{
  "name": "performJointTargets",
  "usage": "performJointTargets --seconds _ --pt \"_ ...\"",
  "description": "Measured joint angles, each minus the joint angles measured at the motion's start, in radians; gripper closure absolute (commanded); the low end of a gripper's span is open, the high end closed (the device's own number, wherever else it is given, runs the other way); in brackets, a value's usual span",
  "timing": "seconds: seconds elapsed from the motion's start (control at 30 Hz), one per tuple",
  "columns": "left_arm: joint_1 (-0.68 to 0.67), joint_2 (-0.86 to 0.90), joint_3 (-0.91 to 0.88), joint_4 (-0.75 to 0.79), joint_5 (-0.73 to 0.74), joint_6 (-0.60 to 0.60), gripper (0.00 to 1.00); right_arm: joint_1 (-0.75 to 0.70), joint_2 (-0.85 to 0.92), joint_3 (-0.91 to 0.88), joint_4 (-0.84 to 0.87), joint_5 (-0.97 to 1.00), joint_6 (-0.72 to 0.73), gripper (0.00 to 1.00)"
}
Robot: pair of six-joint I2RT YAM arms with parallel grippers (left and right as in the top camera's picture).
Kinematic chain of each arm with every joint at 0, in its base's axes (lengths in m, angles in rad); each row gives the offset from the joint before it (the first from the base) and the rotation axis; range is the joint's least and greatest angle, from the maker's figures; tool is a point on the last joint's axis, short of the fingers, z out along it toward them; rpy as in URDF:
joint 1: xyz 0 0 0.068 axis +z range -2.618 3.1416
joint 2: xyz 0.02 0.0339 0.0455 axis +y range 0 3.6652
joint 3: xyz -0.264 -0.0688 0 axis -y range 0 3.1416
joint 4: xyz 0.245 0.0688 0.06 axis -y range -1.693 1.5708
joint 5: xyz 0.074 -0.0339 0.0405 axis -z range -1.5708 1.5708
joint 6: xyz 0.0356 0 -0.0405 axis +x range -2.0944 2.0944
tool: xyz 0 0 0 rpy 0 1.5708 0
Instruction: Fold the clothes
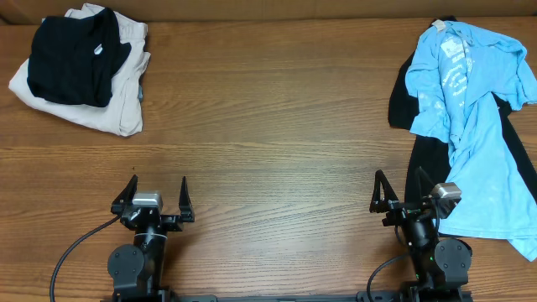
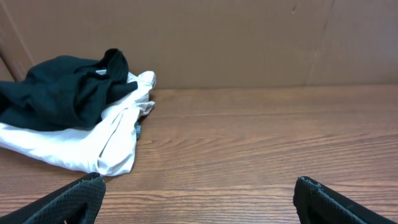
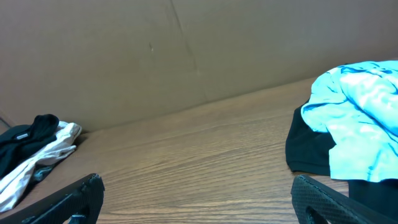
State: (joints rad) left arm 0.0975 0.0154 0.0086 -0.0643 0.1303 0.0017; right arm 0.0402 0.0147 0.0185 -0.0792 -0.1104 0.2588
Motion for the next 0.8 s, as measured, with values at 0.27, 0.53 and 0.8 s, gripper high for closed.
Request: performJointTargets --seconds 0.27,0.53,0.8 --pt "0.0 0.0 0.0 0.0 0.0 0.0 0.0 0.0 0.0 0.0 0.0 0.0 -0.001 0.0" --pt "0.0 0.0 0.0 0.0 0.0 0.0 0.0 0.0 0.0 0.0 0.001 0.0 0.0 0.0" --pt "0.0 0.0 0.0 0.008 -0.037 0.005 0.0 0.0 0.0 0.0 0.013 0.031 0.0 0.0"
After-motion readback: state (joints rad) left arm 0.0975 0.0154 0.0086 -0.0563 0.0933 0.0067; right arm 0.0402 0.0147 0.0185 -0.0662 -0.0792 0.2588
